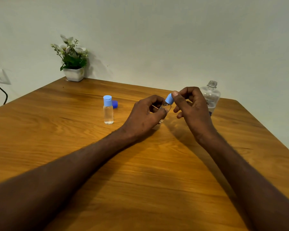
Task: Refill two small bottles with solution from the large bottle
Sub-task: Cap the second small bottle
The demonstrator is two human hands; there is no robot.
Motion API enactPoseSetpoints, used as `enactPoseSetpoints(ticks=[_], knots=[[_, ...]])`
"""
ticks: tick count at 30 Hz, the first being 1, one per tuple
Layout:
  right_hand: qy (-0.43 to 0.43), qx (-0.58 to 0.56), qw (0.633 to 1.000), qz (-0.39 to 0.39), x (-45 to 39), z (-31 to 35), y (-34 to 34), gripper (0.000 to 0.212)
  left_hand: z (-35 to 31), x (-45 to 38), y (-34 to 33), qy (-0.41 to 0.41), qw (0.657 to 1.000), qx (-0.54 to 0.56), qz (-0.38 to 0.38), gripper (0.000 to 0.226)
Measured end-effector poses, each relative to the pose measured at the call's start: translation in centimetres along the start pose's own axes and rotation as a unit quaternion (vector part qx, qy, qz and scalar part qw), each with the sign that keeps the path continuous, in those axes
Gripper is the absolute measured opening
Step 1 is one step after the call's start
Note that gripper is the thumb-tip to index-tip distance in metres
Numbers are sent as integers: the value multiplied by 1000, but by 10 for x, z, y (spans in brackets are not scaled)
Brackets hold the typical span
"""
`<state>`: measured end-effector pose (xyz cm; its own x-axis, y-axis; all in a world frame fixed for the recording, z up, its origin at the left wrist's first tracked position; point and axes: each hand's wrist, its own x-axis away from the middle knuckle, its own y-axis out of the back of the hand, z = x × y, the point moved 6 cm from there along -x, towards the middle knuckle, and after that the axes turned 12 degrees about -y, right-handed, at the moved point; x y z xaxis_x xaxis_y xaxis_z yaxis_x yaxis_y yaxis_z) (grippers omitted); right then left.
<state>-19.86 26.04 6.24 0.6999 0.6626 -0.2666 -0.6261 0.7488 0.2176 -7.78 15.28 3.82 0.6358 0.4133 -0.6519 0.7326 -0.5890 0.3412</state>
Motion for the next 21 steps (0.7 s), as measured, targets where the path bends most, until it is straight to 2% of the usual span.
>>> enactPoseSetpoints(ticks=[6, 10, 14, 18, 21], knots=[[20, 32, 999, 14, -1, 1, -1, 22, -1, 0, 0, 2, 1000, 8, 0, 23], [-11, 17, 1000, 19, -2, -3, -1, 37, 0, 0, 1, 3, 1000, 8, -4, 22], [-7, 30, 999, 26, -2, -4, -1, 25, 1, 0, 1, 4, 1000, 1, 0, 22], [-27, 23, 998, 45, -4, -6, -3, 33, 0, -1, 1, 2, 1000, 0, 2, 24], [-9, 28, 998, 55, -2, -5, -4, 25, 0, 0, 1, 2, 1000, -6, 3, 24]])
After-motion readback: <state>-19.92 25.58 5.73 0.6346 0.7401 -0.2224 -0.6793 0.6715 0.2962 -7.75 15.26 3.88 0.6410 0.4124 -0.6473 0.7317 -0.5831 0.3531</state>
